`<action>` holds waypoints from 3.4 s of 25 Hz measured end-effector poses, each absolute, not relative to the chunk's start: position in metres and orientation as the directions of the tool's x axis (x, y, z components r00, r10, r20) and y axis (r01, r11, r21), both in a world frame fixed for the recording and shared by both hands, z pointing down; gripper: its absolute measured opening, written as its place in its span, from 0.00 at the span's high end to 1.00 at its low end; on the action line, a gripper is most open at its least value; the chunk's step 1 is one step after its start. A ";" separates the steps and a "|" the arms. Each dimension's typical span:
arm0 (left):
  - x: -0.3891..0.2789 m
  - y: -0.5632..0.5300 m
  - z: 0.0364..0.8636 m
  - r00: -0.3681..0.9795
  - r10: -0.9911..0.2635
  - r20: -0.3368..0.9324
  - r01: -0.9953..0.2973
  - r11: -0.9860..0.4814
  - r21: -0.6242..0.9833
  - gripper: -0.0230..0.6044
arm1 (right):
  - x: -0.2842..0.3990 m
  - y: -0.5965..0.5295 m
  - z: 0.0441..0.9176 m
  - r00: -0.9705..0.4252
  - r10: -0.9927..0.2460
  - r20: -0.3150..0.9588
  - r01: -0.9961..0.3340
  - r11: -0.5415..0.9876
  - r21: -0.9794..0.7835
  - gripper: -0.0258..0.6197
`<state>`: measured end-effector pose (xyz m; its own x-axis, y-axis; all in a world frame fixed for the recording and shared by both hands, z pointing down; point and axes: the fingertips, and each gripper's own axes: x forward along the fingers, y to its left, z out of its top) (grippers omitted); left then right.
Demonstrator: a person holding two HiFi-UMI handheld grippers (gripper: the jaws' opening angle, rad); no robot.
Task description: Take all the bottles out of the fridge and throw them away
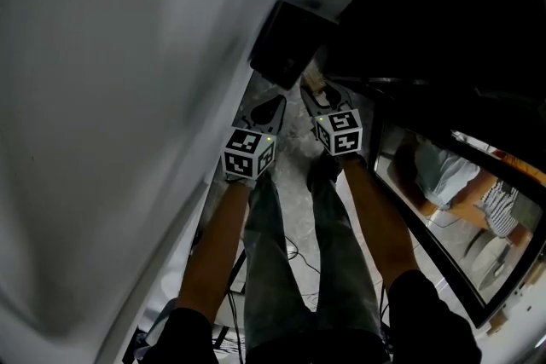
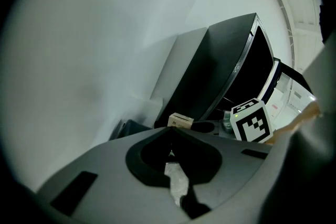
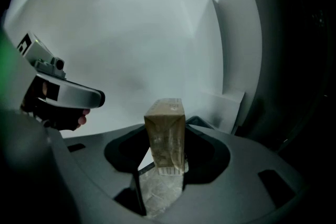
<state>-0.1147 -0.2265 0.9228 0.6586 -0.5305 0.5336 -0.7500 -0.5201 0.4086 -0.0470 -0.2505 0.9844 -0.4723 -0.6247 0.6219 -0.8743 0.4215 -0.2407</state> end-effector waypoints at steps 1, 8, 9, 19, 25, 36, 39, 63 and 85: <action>-0.115 -0.229 0.923 0.657 -0.533 0.533 -0.751 -0.518 0.409 0.96 | -0.048 -0.253 0.987 -0.474 -0.623 0.622 -0.873 0.423 -0.242 0.66; -0.114 -0.246 0.914 0.663 -0.534 0.525 -0.746 -0.536 0.395 0.96 | -0.059 -0.282 0.989 -0.480 -0.634 0.607 -0.871 0.427 -0.243 0.66; -0.114 -0.249 0.912 0.663 -0.536 0.523 -0.745 -0.540 0.392 0.96 | -0.061 -0.287 0.988 -0.481 -0.638 0.602 -0.871 0.428 -0.243 0.66; -0.119 -0.271 0.900 0.666 -0.563 0.490 -0.745 -0.544 0.386 0.96 | -0.068 -0.339 0.969 -0.468 -0.698 0.542 -0.880 0.425 -0.212 0.66; -0.127 -0.265 0.896 0.664 -0.569 0.486 -0.747 -0.534 0.395 0.96 | -0.069 -0.344 0.958 -0.461 -0.715 0.525 -0.886 0.407 -0.222 0.58; -0.140 -0.250 0.829 0.677 -0.568 0.468 -0.735 -0.558 0.386 0.96 | -0.050 -0.289 0.887 -0.378 -0.756 0.534 -0.926 0.310 -0.217 0.85; -0.137 -0.247 0.787 0.702 -0.558 0.443 -0.710 -0.600 0.368 0.96 | -0.045 -0.273 0.846 -0.331 -0.784 0.525 -0.944 0.270 -0.192 0.95; -0.137 -0.142 0.535 0.812 -0.487 0.322 -0.583 -0.710 0.395 0.96 | -0.035 -0.117 0.565 -0.166 -0.886 0.433 -0.976 0.085 -0.202 0.95; 0.003 -0.023 0.455 0.822 -0.489 0.292 -0.562 -0.780 0.277 0.96 | 0.127 0.041 0.487 -0.138 -0.921 0.365 -0.975 0.061 -0.215 0.95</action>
